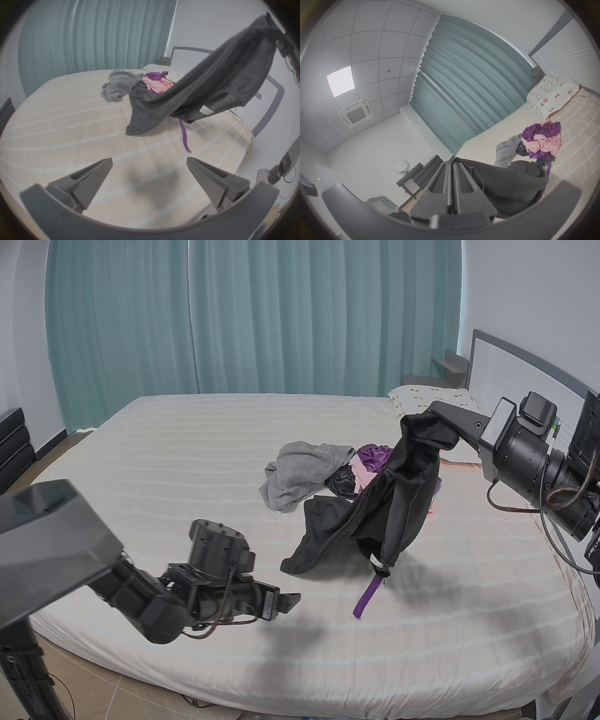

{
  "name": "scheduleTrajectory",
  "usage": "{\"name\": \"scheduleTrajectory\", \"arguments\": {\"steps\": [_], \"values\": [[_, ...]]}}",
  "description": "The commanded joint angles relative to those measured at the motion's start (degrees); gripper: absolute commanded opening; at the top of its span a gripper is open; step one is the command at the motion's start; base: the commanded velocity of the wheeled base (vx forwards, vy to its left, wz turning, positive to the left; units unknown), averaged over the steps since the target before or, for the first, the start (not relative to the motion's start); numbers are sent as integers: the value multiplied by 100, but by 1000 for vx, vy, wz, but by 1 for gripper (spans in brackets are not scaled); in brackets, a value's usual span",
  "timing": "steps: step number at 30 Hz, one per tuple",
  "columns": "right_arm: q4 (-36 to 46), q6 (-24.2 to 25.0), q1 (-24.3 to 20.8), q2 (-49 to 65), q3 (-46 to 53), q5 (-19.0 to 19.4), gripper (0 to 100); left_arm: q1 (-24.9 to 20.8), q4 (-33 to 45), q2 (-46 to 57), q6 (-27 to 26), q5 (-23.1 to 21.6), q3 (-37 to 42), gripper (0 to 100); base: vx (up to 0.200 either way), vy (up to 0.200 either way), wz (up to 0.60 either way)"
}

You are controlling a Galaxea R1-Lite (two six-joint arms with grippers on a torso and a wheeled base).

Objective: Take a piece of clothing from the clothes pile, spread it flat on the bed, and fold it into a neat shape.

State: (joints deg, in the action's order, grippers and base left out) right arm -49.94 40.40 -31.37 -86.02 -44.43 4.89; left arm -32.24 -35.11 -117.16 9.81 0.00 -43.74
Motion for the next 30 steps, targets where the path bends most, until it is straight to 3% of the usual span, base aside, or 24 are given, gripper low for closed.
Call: {"name": "scheduleTrajectory", "arguments": {"steps": [1,9,17,18,25,30], "values": [[2,-15,-36,-29,-92,12,0,-318,-321,-1538,73,167,-987,100,0,0,0],[2,-6,-10,32,-92,-5,0,-186,-488,-2460,240,229,-2262,100,0,0,0],[2,-6,60,32,-48,-14,0,43,-523,-3269,399,773,-3431,100,0,0,0],[11,-6,69,32,-48,-14,0,43,-532,-3260,451,756,-3422,0,0,0,0],[11,-15,324,-47,58,3,0,157,-980,-2671,548,703,-2675,0,0,0,0],[20,-15,641,-372,119,56,0,262,-1068,-1784,724,756,-1726,0,0,0,0]]}}
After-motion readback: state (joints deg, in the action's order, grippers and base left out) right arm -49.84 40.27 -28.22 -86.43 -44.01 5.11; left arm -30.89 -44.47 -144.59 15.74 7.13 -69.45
